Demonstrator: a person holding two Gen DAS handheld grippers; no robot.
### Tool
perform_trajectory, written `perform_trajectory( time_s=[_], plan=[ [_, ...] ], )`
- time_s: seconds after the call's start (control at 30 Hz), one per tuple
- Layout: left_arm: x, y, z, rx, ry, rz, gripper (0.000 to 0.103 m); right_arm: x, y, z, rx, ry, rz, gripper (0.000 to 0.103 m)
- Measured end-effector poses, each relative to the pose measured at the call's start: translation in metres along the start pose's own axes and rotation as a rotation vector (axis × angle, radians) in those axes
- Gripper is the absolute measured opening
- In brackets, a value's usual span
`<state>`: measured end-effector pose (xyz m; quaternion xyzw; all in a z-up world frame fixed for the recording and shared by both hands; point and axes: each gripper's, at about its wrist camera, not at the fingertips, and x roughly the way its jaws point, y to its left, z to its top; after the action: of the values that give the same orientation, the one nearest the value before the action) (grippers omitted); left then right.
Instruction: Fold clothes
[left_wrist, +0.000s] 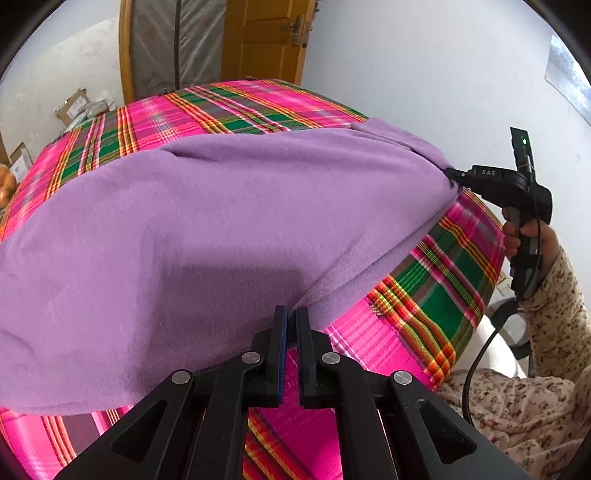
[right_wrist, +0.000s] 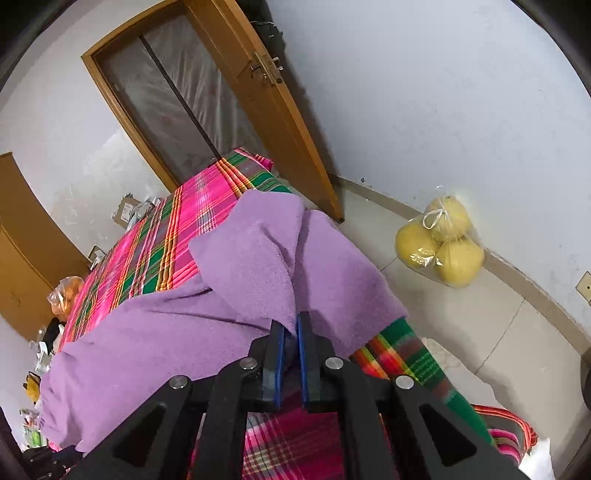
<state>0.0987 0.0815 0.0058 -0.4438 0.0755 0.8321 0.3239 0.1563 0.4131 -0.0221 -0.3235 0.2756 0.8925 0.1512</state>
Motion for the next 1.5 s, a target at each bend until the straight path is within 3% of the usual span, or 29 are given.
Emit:
perform_trajectory(
  time_s=[0.47, 0.77, 0.83, 0.9, 1.03, 1.2, 1.43, 1.5],
  plan=[
    [-0.006, 0.014, -0.005, -0.066, 0.04, -0.101, 0.006, -0.017, 0.009, -0.002, -0.097, -0.013, -0.104, 0.011],
    [-0.014, 0.025, 0.019, -0.131, 0.004, -0.234, 0.008, -0.043, 0.045, 0.011, -0.277, -0.136, -0.1, 0.014],
    [-0.014, 0.024, 0.025, -0.13, 0.0, -0.259, 0.01, -0.033, 0.061, 0.015, -0.337, -0.118, -0.097, 0.024],
    [-0.01, 0.024, 0.031, -0.131, -0.007, -0.259, 0.019, -0.017, 0.076, 0.019, -0.395, -0.09, -0.111, 0.031],
    [0.013, 0.024, 0.04, -0.157, 0.022, -0.27, 0.024, 0.016, 0.099, 0.02, -0.489, -0.004, -0.1, 0.032],
    [0.033, 0.03, 0.038, -0.184, 0.092, -0.266, 0.025, 0.051, 0.115, 0.019, -0.608, 0.064, -0.189, 0.035],
    [0.036, 0.035, 0.037, -0.205, 0.089, -0.282, 0.025, 0.066, 0.113, 0.029, -0.608, 0.092, -0.232, 0.035],
    [0.037, 0.036, 0.036, -0.211, 0.089, -0.287, 0.025, 0.068, 0.111, 0.035, -0.588, 0.102, -0.222, 0.027]
  ],
)
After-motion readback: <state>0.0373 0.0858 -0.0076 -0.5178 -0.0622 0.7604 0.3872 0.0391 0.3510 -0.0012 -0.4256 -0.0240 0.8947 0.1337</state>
